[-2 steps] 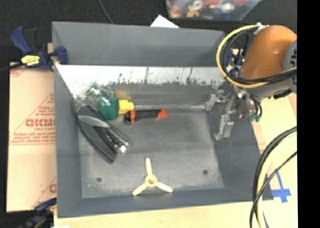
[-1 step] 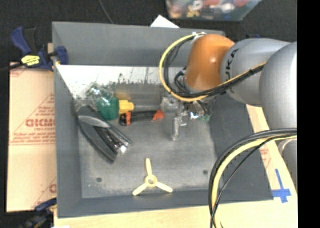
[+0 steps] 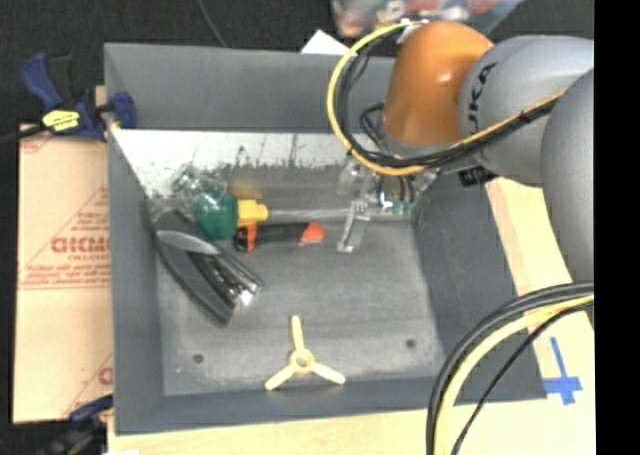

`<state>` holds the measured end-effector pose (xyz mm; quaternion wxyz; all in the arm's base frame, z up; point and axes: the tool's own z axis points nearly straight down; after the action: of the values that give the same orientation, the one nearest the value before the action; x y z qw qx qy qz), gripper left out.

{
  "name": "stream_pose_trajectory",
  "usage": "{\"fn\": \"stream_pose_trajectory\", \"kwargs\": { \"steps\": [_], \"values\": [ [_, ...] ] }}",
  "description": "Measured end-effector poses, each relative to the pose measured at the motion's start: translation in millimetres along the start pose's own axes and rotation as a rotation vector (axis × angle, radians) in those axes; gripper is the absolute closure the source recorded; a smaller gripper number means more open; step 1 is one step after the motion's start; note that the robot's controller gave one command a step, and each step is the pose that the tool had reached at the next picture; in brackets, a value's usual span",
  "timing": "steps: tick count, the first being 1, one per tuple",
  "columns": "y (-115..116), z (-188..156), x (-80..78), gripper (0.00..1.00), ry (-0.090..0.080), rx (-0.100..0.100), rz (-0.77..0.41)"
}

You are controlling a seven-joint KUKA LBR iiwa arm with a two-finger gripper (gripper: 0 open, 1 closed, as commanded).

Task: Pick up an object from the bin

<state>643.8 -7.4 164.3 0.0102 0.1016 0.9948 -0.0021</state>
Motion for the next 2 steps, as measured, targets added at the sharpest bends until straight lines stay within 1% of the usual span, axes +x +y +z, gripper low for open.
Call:
{"fn": "stream_pose_trajectory", "kwargs": {
  "steps": [1,2],
  "values": [
    [44.4,65.3,8.4,0.00,0.019,-0.006,-0.257],
    [53.7,93.5,5.3,0.00,-0.004,-0.001,-0.059]
  ]
}}
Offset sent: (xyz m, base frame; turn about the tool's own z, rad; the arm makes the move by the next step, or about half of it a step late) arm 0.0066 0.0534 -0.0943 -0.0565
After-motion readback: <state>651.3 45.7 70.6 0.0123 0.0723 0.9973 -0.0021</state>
